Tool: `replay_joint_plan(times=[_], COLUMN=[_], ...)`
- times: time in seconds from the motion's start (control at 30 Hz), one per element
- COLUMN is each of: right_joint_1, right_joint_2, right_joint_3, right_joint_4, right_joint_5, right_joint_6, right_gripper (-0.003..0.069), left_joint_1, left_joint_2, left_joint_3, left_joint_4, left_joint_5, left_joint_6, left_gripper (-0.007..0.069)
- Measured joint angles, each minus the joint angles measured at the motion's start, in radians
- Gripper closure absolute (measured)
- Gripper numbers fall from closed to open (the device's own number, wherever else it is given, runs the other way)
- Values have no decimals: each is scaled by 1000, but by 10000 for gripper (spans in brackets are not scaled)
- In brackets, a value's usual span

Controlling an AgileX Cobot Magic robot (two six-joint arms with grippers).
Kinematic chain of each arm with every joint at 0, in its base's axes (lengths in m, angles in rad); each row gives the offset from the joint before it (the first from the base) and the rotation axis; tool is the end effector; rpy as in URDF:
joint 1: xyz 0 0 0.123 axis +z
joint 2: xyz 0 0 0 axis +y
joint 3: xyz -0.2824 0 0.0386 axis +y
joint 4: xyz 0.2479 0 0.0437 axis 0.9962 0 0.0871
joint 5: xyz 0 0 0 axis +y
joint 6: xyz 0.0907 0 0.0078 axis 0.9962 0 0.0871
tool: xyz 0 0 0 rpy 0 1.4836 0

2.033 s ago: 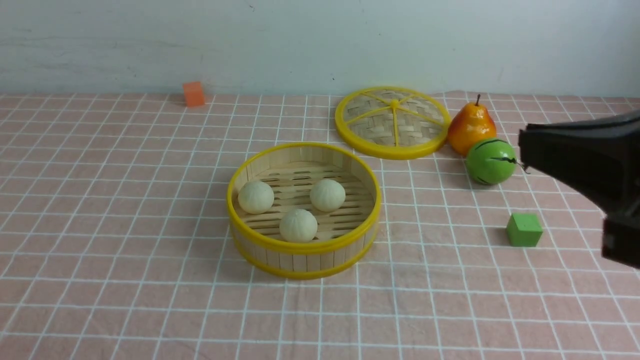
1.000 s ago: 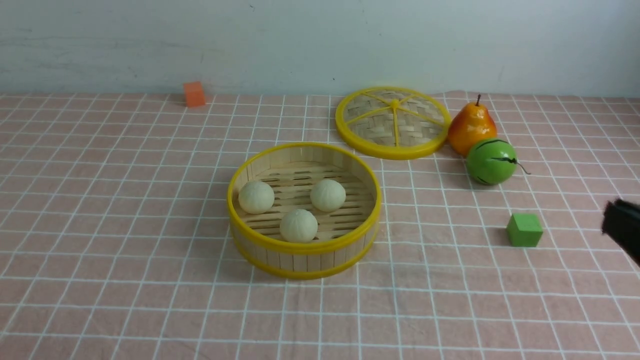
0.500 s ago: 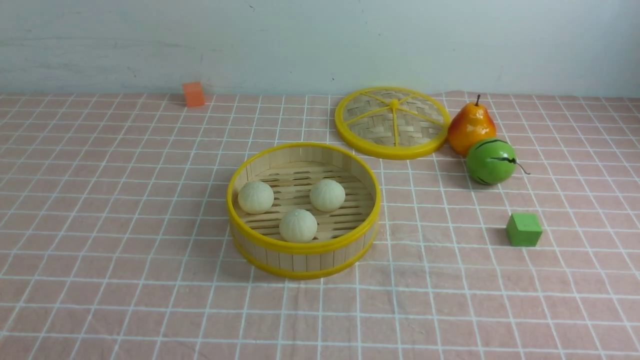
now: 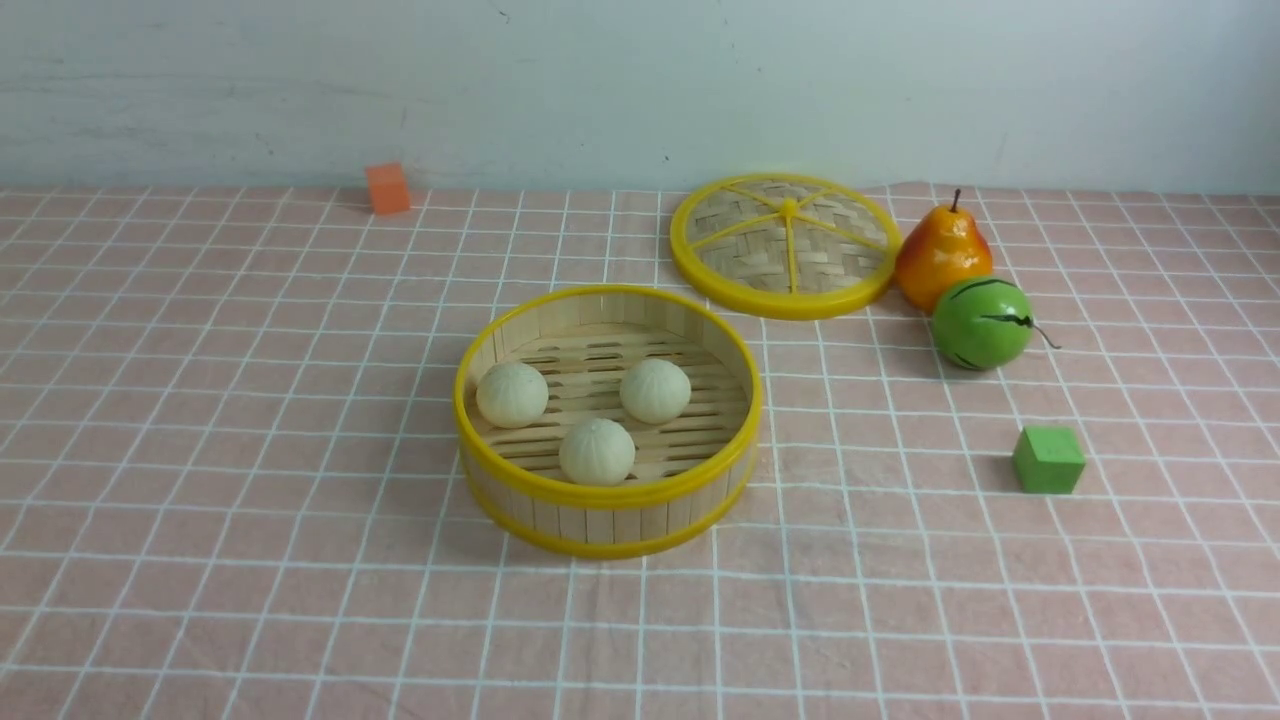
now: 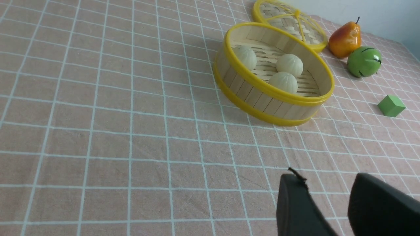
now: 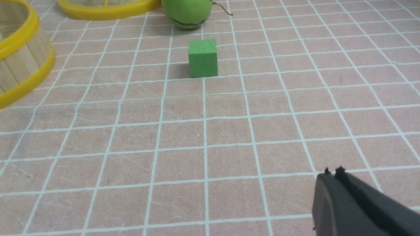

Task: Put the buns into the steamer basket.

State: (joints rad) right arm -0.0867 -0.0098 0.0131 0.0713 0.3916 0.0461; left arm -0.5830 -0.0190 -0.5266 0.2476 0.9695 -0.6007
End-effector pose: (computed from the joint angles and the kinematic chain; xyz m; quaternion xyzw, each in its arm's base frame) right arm 0.0520 -0.0020 0.1741 0.0720 0.8036 0.0184 0.5905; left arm 0.0024 0.0205 0.2939 -0.0091 0.8093 -0.2179 0.5454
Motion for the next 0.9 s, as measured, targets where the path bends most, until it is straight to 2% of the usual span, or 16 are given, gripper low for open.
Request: replay_joint_plan(times=[0.9], right_joint_1=[0], right_joint_2=[0], right_joint_3=[0], right_joint_4=[-1], right_joint_5=[0], right_joint_6=[0], right_gripper=[657], left_joint_1=[0], left_joint_2=[0], left_joint_3=[0], left_joint_4=[0], left_joint_5=[0], left_joint_6=[0], left_gripper=[387])
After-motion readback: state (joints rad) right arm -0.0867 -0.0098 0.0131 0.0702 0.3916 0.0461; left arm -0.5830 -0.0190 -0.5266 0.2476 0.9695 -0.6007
